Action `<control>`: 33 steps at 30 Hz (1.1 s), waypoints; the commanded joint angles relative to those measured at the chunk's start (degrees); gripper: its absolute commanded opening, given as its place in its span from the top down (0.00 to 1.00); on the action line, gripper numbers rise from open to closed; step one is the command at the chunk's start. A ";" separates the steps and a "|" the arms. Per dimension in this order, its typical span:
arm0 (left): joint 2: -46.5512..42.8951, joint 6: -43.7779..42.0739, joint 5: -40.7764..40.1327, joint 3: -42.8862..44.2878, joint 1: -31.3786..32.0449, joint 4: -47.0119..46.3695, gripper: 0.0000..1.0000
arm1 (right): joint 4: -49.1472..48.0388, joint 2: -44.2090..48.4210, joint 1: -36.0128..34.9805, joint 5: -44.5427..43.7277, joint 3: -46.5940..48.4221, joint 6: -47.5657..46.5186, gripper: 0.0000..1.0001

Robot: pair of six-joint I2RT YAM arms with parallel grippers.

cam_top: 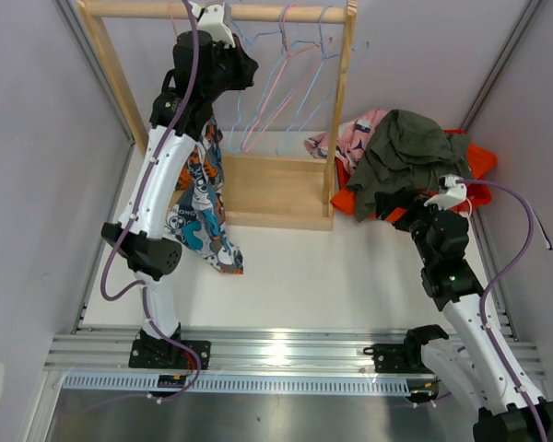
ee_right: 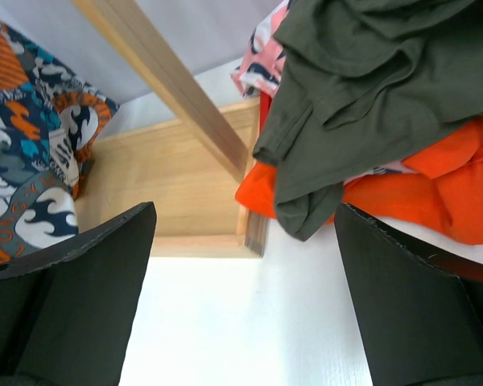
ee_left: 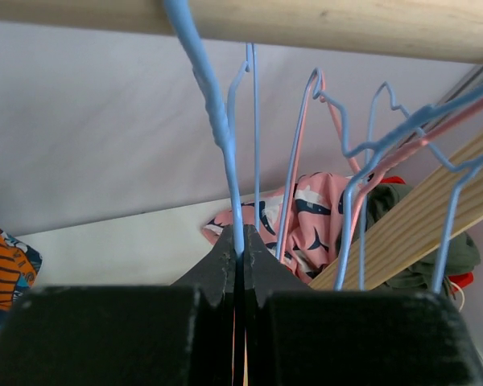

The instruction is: Remove the shorts from the hanger

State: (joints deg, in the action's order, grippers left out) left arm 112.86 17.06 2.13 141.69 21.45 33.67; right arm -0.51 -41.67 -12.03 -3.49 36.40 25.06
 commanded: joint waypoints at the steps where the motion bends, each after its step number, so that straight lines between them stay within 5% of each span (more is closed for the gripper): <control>1: -3.95 0.52 0.59 -0.43 0.34 -2.65 0.90 | 0.34 0.63 -1.76 -1.52 -0.37 0.43 0.01; 4: -8.68 -0.88 0.42 -5.35 0.34 -1.51 0.55 | 0.34 0.45 -2.99 -2.40 -0.37 0.60 0.01; 8: -14.15 -2.64 -0.37 -6.16 0.34 1.83 0.34 | 0.25 0.63 -4.49 -3.37 -0.81 0.78 0.01; 22: -26.11 -8.89 -11.53 -16.61 -4.84 3.95 0.28 | 5.52 3.78 -9.06 -7.06 -0.72 0.61 0.01; 33: -17.34 -8.27 -13.11 -15.22 -7.83 4.30 0.31 | 10.44 6.86 -9.59 -8.82 -0.19 -0.10 0.01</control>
State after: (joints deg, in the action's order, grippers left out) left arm 94.11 9.80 -9.06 123.79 14.31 37.91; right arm 9.04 -35.73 -21.28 -10.90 35.44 25.26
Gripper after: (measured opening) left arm 0.692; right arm 0.993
